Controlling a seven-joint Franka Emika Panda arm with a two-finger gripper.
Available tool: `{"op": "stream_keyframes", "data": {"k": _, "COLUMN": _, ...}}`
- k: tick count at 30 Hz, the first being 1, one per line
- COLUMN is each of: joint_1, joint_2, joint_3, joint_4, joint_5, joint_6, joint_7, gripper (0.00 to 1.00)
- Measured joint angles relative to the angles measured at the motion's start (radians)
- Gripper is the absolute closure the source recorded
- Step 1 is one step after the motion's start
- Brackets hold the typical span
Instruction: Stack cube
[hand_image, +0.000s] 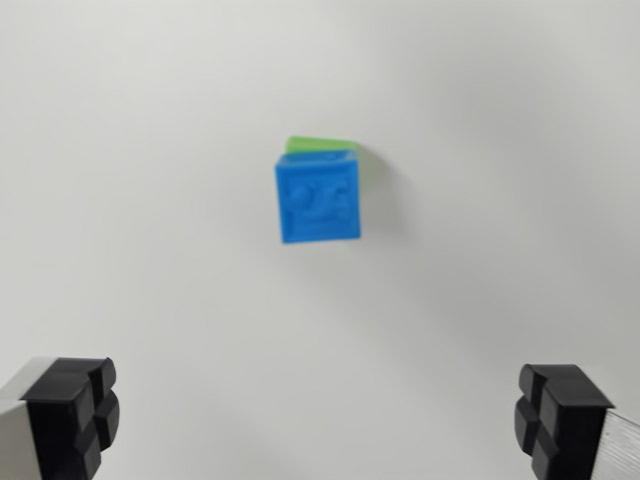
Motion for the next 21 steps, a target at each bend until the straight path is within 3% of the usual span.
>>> {"op": "stream_keyframes", "data": {"k": 9, "joint_1": 0.0, "joint_2": -0.008, "joint_3": 0.0, "joint_4": 0.041, "joint_5": 0.0, "joint_6": -0.049, "joint_7": 0.0, "gripper": 0.0}}
{"op": "stream_keyframes", "data": {"k": 21, "joint_1": 0.0, "joint_2": -0.01, "joint_3": 0.0, "joint_4": 0.054, "joint_5": 0.0, "joint_6": -0.064, "joint_7": 0.0, "gripper": 0.0}}
